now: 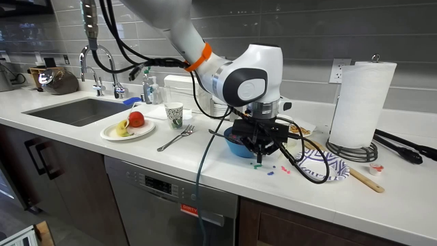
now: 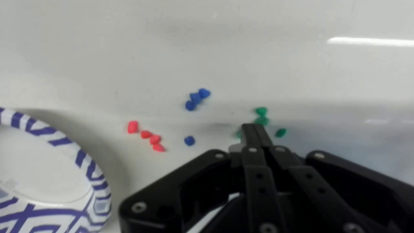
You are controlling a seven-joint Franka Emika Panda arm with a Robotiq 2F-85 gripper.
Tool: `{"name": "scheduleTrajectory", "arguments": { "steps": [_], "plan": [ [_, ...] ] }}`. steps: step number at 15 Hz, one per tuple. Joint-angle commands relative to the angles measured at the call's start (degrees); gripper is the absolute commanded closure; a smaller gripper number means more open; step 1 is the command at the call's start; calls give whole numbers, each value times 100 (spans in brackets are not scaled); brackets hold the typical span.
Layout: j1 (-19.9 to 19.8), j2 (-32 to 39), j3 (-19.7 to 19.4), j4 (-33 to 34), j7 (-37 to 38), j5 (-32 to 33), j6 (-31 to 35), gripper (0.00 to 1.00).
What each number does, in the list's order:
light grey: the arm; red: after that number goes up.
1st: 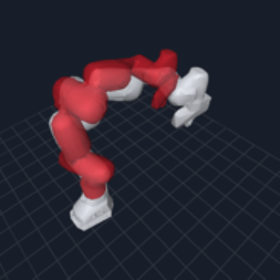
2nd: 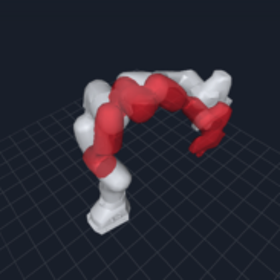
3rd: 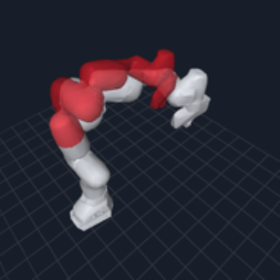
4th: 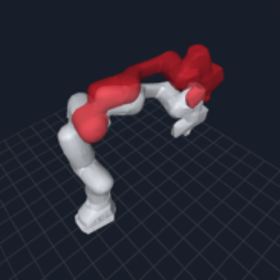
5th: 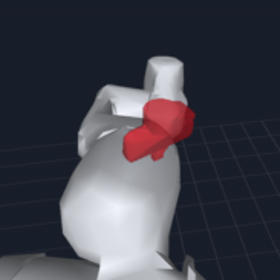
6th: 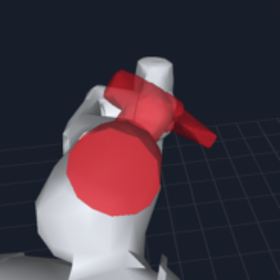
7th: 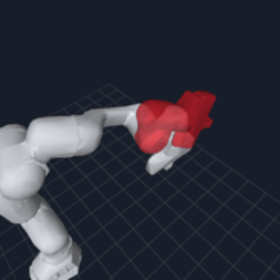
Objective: Put the blue cereal from the countertop inside the blue bowl.
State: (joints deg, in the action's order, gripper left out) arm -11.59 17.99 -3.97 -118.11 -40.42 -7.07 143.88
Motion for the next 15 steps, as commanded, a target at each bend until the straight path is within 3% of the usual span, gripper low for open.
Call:
{"name": "scheduleTrajectory", "arguments": {
  "steps": [1,9,11,15],
  "plan": [
    [16,-340,101,9,461,0,223,100],
    [147,-548,-44,26,1509,602,330,100],
    [160,-584,-115,56,1839,788,1,100],
    [58,-475,-73,-44,1604,714,-343,100]
  ]
}}
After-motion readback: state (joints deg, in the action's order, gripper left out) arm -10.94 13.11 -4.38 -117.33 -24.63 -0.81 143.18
